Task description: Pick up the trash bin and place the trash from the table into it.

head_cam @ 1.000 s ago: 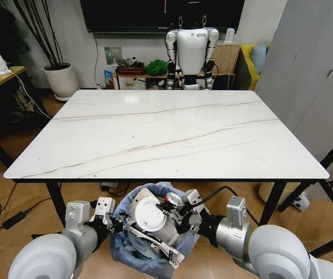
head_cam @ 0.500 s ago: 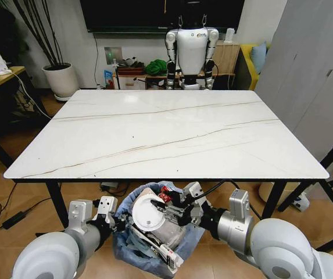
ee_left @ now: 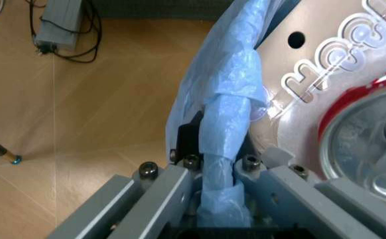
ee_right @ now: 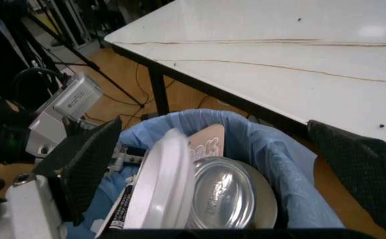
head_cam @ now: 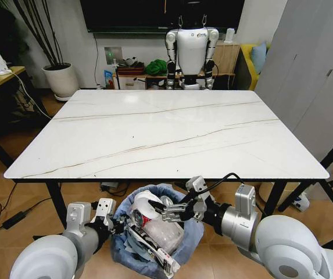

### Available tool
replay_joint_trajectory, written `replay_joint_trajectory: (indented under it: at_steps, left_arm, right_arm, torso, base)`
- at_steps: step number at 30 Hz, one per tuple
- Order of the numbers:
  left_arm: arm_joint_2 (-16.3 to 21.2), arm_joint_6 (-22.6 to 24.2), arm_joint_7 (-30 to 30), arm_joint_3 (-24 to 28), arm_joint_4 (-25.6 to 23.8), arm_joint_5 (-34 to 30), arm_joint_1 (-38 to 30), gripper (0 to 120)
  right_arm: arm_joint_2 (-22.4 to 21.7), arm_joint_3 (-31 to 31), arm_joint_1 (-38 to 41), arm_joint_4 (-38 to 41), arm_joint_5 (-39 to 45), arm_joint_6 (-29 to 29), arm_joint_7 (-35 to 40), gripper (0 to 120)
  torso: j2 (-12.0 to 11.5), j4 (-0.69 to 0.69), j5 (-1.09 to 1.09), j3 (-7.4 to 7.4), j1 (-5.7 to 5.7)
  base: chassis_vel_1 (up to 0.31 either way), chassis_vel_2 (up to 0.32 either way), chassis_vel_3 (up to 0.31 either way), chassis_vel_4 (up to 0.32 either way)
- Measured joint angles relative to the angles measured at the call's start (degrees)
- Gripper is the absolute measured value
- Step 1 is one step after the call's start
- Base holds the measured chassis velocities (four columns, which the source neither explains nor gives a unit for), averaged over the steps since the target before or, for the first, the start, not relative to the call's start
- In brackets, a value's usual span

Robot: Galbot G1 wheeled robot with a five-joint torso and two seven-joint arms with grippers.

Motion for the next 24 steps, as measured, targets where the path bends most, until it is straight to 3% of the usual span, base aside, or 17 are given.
replay_joint_trajectory:
  at_steps: [14, 18, 24]
  left_arm:
    - [0.0, 0.0, -0.3, -0.59, -0.05, -0.11, 1.1, 0]
    - [-0.03, 0.0, -0.54, -0.87, -0.05, -0.1, 1.66, 0]
    - [-0.24, 0.0, -0.67, -1.19, -0.05, 0.17, 2.6, 0]
  right_arm:
    - [-0.16, 1.03, 1.71, 0.05, 3.0, 1.43, 2.55, 100]
    - [0.2, 3.51, 2.12, 0.06, 3.83, 2.98, 3.99, 100]
    - [2.69, 13.12, -2.25, -2.44, -0.99, 4.38, 6.28, 100]
  torso:
    - [0.0, 0.0, 0.0, 0.0, 0.0]
    - [0.0, 0.0, 0.0, 0.0, 0.0]
    - [0.0, 0.01, 0.0, 0.0, 0.0]
  base:
    - [0.0, 0.0, 0.0, 0.0]
    - [0.0, 0.0, 0.0, 0.0]
    - [0.0, 0.0, 0.0, 0.0]
